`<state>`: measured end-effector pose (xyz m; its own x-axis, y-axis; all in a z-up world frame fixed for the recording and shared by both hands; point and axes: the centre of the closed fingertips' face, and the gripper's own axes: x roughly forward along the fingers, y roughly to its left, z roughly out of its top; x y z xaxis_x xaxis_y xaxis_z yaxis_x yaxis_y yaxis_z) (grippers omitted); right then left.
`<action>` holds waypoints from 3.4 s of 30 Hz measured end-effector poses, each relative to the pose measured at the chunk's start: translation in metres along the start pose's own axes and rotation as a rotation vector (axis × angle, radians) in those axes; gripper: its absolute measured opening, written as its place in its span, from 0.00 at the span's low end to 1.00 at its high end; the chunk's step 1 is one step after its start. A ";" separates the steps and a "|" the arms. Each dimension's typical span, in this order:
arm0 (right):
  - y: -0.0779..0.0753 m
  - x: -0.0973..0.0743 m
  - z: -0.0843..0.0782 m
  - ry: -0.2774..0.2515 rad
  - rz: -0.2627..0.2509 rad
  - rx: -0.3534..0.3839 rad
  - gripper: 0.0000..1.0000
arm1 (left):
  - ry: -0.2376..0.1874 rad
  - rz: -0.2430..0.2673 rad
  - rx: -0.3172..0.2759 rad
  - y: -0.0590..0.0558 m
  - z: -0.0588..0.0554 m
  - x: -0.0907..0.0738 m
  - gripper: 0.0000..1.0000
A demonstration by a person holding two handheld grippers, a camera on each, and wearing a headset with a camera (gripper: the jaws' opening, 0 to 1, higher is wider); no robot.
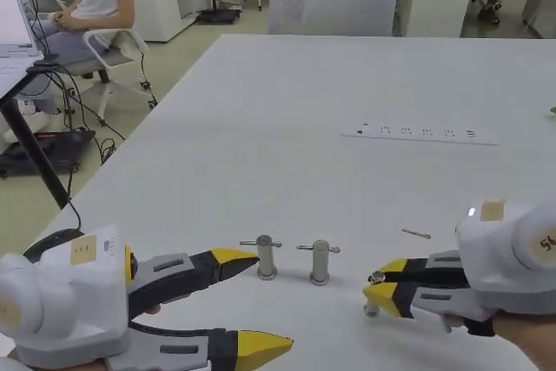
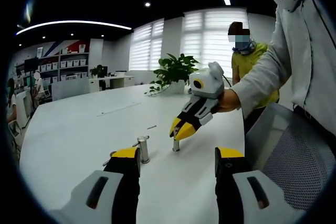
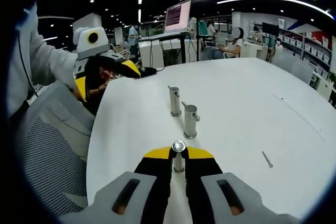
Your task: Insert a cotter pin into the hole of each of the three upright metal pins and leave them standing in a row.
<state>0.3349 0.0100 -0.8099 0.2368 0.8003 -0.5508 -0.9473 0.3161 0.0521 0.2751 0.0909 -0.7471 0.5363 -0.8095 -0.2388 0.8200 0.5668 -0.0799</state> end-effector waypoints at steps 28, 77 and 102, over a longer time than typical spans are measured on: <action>0.029 0.011 -0.014 0.010 -0.018 -0.021 0.10 | -0.003 0.008 -0.015 0.000 -0.002 -0.001 0.56; 0.008 -0.023 -0.034 0.034 -0.001 0.029 0.31 | 0.001 -0.001 -0.015 -0.002 -0.004 0.002 0.57; -0.095 -0.048 -0.033 0.137 -0.126 0.031 0.35 | 0.028 0.009 -0.028 0.002 -0.014 -0.006 0.58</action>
<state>0.4068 -0.0751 -0.8161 0.3199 0.6772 -0.6626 -0.9043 0.4269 -0.0002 0.2707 0.0993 -0.7597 0.5371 -0.8003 -0.2664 0.8092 0.5781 -0.1050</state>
